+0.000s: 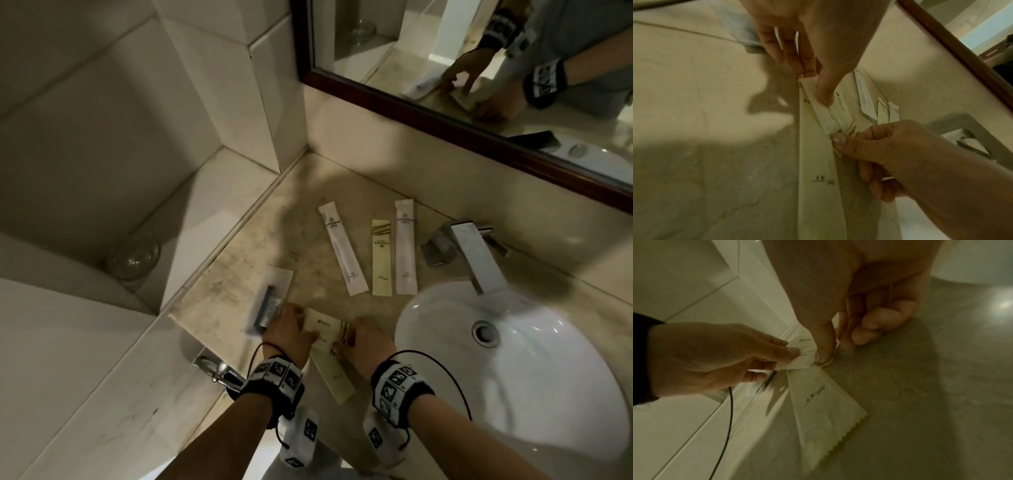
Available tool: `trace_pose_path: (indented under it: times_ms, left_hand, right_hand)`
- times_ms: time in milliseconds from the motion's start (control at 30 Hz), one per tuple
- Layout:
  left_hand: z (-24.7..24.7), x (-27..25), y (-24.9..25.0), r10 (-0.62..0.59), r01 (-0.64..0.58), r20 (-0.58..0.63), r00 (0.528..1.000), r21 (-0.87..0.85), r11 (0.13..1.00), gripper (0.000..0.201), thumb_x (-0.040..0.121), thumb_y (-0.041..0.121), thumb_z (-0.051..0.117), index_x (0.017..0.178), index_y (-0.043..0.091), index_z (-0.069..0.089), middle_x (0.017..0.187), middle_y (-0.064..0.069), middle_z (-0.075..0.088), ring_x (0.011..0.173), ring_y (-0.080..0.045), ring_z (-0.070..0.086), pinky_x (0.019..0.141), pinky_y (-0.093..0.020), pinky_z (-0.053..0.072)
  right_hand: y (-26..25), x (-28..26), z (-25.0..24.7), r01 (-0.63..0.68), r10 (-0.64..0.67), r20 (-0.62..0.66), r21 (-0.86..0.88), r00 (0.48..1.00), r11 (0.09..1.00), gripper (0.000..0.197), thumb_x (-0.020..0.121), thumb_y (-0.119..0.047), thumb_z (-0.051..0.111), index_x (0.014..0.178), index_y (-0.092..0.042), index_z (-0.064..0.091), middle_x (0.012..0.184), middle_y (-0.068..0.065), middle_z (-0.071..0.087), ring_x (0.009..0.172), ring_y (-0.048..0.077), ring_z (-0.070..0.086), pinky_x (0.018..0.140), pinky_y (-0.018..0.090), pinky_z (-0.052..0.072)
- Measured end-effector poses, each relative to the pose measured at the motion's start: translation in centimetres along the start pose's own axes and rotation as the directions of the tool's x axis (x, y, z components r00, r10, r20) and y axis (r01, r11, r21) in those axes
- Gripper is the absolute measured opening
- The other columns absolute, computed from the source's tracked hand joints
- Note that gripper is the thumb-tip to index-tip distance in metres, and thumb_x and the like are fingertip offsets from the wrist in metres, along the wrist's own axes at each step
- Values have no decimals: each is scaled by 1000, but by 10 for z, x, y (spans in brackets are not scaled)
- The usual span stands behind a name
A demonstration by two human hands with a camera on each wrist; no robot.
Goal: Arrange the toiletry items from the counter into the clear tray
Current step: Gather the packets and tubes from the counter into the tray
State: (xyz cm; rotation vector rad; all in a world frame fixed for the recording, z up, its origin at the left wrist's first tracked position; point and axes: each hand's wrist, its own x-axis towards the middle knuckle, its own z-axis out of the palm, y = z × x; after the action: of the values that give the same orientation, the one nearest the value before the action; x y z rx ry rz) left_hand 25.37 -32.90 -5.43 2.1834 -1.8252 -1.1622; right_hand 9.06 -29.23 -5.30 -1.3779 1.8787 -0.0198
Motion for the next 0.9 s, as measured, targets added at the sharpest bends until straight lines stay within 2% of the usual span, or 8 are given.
trace_pose_path:
  times_ms: [133,267,367,467,533,633,700,900]
  left_hand:
    - [0,-8,7,-16,19,25,1000,-114,993,44,78,31,76,114,10,62,105,2,63,98,-22,63,78,-27,48]
    - [0,-23,10,-12,33,58,998,-367,929,28,79,23,77,97,3,70,74,-7,69,54,-20,63,51,-32,55]
    - [3,-36,19,29,3,66,997,-442,897,13,80,17,76,89,11,71,78,-2,70,67,-21,65,58,-33,56]
    - [15,-51,33,84,-38,79,993,-470,882,8,77,10,78,76,12,70,73,-7,69,72,-24,65,64,-38,57]
    - [28,-60,44,129,-59,104,986,-509,859,14,72,6,79,85,8,76,82,-11,73,82,-28,68,75,-42,58]
    - [55,-81,76,210,-82,173,962,-552,830,22,73,-5,73,94,2,76,80,-4,71,78,-14,66,69,-20,55]
    - [79,-99,105,227,-52,238,944,-575,817,24,77,-15,66,95,-2,74,80,-2,69,77,-12,63,67,-12,53]
    - [164,-159,191,204,123,431,879,-618,777,31,88,-13,46,77,0,72,86,-16,70,82,-30,66,71,-30,59]
  right_hand:
    - [11,-3,3,20,-16,-28,152,999,988,44,78,-40,70,100,-22,37,91,-1,58,80,19,57,69,30,46]
    - [19,-14,-3,-1,10,-25,338,1000,941,61,77,-31,73,124,-19,37,108,-2,58,99,22,60,81,30,48]
    - [35,-24,-9,-85,90,19,563,996,822,37,81,-17,67,117,-14,58,92,4,67,76,23,64,64,35,54]
    - [58,-50,-22,-135,168,55,847,984,515,19,85,2,58,101,1,67,67,15,68,48,21,58,49,30,51]
    - [75,-73,-36,-130,181,76,940,981,315,16,85,7,53,94,5,67,74,22,71,49,25,60,54,31,55]
    - [114,-104,-52,-98,202,73,988,977,116,22,89,1,47,94,8,67,89,29,71,67,35,67,66,38,58]
    - [147,-124,-58,-60,279,42,996,959,59,27,93,-9,48,93,9,68,89,28,71,73,37,69,71,41,59]
    - [262,-185,-74,52,490,-75,997,868,60,7,83,-1,66,87,2,71,83,22,66,76,35,65,69,40,59]
